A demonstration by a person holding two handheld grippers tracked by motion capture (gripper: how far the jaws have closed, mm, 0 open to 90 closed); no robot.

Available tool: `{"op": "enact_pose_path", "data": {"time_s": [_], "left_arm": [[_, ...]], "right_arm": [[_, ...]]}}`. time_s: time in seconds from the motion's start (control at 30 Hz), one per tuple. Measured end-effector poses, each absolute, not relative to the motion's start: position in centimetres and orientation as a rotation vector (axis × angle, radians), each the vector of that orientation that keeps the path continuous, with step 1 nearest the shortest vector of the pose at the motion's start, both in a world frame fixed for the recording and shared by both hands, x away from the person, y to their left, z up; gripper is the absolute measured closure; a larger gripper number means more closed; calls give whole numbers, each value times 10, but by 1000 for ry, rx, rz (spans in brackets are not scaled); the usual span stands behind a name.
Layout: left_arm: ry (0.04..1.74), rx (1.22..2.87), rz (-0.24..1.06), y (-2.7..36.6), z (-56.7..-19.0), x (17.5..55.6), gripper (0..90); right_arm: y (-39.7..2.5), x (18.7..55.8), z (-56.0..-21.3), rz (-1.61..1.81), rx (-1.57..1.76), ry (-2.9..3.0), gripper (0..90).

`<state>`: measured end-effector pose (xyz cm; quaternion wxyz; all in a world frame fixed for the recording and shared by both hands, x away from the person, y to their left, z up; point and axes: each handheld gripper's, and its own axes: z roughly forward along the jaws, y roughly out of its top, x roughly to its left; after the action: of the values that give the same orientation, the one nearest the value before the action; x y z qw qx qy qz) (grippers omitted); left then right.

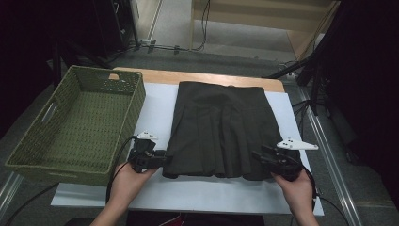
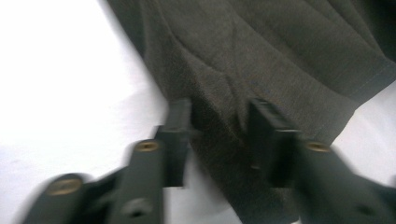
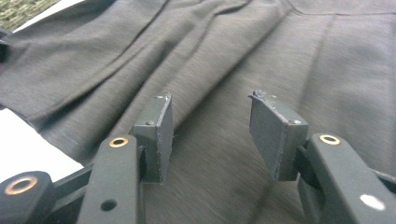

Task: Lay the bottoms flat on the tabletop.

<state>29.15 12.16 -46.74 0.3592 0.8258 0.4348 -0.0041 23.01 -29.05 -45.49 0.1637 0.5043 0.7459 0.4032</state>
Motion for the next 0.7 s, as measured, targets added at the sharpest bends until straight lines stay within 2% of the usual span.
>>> {"op": "enact_pose_path", "data": {"time_s": [0.1, 0.17, 0.37, 0.57, 0.7], "left_arm": [[1060, 2141, -9, 114, -459, 290, 861], [1037, 2148, -9, 107, -453, 290, 890], [977, 2194, 22, 82, -453, 291, 877], [926, 2255, 11, 60, -470, 292, 873], [900, 2289, -30, 53, -489, 295, 797]], "right_arm": [[-281, 233, -453, 1161, 1411, 2142, 478], [-275, 234, -452, 1171, 1403, 2159, 486], [-263, 237, -448, 1180, 1384, 2183, 503], [-256, 248, -451, 1145, 1394, 2193, 510], [-256, 256, -463, 1071, 1420, 2211, 510]]}}
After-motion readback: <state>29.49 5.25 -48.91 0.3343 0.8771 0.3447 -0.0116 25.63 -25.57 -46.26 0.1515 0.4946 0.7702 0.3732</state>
